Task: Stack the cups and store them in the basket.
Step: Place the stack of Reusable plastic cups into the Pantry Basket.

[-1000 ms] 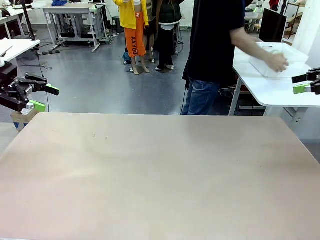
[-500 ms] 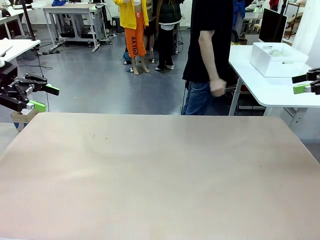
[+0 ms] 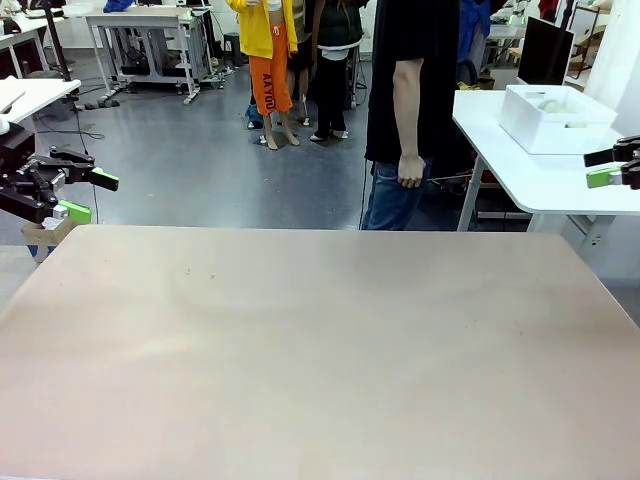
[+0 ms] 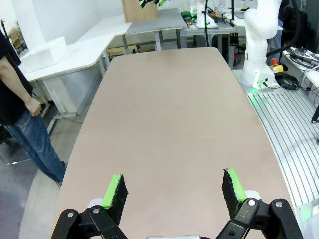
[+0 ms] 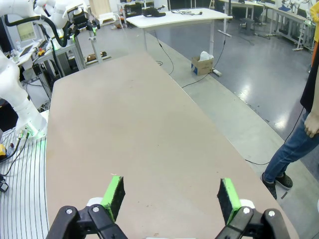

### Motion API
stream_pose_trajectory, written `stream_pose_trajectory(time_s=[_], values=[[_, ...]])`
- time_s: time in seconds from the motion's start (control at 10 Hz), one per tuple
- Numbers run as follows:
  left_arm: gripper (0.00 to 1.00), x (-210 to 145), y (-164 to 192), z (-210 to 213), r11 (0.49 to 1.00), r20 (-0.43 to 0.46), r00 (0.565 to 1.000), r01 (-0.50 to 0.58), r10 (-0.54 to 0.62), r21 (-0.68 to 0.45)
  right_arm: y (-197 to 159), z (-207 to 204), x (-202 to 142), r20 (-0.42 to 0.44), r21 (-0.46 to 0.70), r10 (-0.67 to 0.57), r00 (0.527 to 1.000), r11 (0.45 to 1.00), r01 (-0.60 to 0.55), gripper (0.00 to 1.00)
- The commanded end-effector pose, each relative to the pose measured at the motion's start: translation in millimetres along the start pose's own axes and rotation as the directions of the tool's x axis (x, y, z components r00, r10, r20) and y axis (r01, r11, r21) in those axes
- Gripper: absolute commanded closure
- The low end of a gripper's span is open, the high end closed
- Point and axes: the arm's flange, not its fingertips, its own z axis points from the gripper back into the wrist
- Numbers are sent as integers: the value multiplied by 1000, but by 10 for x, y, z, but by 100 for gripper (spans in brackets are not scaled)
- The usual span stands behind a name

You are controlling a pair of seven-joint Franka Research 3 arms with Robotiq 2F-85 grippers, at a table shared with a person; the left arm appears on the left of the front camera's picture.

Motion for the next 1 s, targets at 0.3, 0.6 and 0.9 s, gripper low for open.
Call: stream_pose_trajectory(time_s=[0.3,0.6,0.9], values=[[0,35,-18,1,1000,2,1000,-1,1,-4,12,-12,30,22,-4,-9,1000,1000,9,0],[0,35,-18,1,1000,2,1000,-1,1,-4,12,-12,30,22,-4,-9,1000,1000,9,0],[0,35,-18,1,1000,2,1000,-1,1,-4,12,-12,30,22,-4,-9,1000,1000,9,0]])
